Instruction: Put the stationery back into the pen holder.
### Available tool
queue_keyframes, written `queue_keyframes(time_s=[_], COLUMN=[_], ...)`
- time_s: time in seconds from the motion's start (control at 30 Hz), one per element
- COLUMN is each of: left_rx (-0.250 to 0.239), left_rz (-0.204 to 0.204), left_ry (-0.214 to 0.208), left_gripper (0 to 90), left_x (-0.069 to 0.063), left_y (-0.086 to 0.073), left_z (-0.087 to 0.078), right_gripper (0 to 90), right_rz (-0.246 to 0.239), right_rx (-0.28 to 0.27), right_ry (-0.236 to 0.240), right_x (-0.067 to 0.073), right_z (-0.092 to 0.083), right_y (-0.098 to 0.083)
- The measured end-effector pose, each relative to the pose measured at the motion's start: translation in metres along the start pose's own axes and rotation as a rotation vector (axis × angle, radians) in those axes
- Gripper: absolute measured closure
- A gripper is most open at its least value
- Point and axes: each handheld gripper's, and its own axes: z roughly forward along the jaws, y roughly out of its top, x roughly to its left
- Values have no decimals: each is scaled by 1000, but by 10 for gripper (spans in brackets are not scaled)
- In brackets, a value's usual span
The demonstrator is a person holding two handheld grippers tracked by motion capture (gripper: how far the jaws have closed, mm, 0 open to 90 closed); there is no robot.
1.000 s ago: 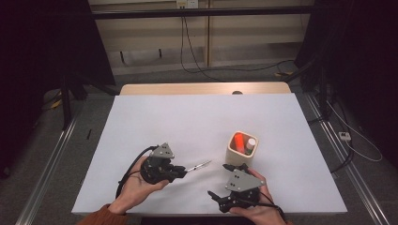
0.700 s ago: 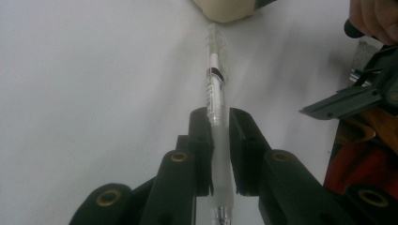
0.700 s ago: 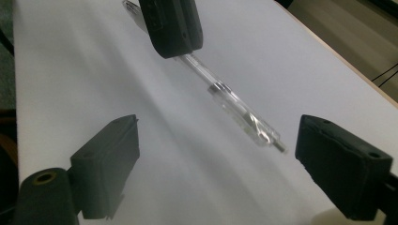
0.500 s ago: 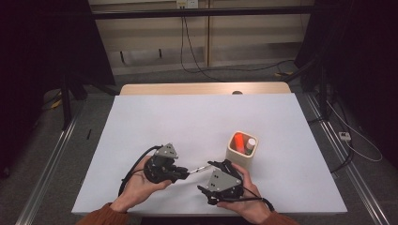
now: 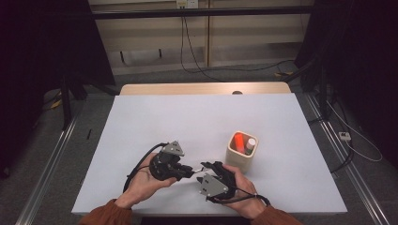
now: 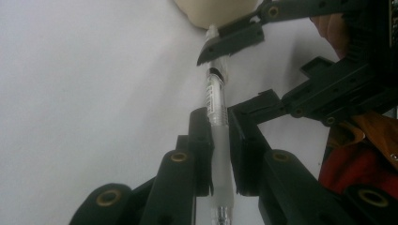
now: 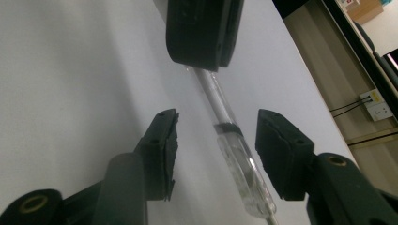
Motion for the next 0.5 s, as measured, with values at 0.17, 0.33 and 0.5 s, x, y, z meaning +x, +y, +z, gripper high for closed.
queue_keyframes(time_s=[0.17,0.33,0.5], left_rx=[3,-8,-23], left_rz=[-9,-18,-13], left_ry=[19,-9,-13], left_gripper=[803,803,803], left_x=[-1,1,2], left_y=[-1,-1,1], left_z=[1,2,2], right_gripper=[681,750,797], right_rz=[-44,-56,-88], right_rx=[-5,-8,-5], right_ry=[-9,-4,10], right_x=[1,-2,-1], right_z=[0,1,0], right_y=[0,-2,-3])
